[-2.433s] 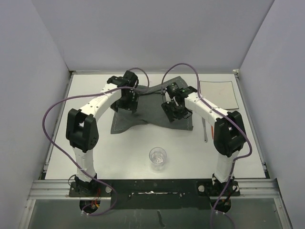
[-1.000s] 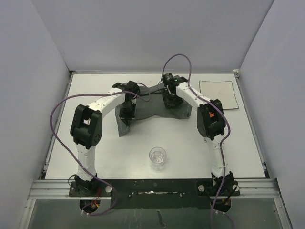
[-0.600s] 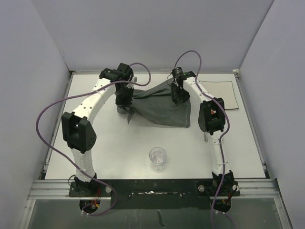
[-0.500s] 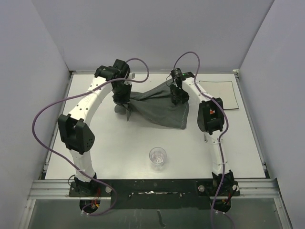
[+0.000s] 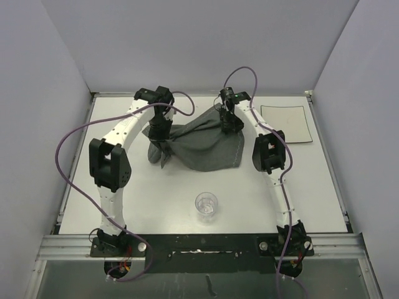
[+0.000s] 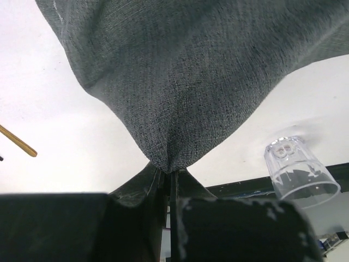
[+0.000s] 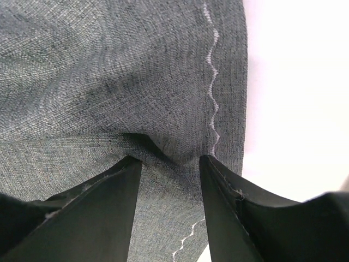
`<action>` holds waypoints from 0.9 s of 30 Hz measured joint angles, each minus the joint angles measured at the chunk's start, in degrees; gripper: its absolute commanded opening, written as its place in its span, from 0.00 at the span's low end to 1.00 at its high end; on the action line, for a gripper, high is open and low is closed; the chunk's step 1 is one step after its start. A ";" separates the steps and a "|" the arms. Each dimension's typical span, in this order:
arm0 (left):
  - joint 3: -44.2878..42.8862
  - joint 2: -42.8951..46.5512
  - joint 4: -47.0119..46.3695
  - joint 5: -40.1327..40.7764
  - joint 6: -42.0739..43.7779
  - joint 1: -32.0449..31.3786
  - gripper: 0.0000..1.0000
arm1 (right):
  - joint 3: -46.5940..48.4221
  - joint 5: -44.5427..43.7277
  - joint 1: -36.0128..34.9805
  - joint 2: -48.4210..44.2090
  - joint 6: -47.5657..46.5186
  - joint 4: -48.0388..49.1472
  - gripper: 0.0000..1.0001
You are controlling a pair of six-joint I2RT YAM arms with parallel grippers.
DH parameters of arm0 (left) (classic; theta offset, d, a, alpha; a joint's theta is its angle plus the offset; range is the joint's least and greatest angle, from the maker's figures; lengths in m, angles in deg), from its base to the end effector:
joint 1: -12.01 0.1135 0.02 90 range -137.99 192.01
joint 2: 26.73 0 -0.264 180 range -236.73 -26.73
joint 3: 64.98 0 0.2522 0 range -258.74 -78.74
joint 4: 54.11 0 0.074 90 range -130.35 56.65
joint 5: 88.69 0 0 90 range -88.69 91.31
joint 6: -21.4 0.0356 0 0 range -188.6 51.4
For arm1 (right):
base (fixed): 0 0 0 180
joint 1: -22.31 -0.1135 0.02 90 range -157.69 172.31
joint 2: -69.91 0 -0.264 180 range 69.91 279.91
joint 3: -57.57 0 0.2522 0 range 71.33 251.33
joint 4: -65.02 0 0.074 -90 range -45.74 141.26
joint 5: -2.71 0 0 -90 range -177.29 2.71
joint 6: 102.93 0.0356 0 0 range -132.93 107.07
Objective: Set the dinner table for one person
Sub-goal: Flatten out the napkin at the center of the board.
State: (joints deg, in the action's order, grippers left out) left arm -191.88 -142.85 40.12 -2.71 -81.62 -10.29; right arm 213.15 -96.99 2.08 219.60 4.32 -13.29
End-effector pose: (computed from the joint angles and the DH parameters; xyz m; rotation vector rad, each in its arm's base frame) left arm 0.3659 -0.1528 0.2889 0.2528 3.0396 -0.1549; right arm 0.5010 0.1782 0.1686 -0.0360 2.7963 -0.0858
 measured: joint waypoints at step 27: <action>0.28 -12.09 -1.31 -0.98 0.46 0.28 0.03 | -45.97 2.27 4.44 -45.70 7.65 28.57 0.64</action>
State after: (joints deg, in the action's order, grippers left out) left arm -191.60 -154.94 38.81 -3.69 -81.16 -10.01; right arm 167.18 -94.72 6.52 173.89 11.97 15.27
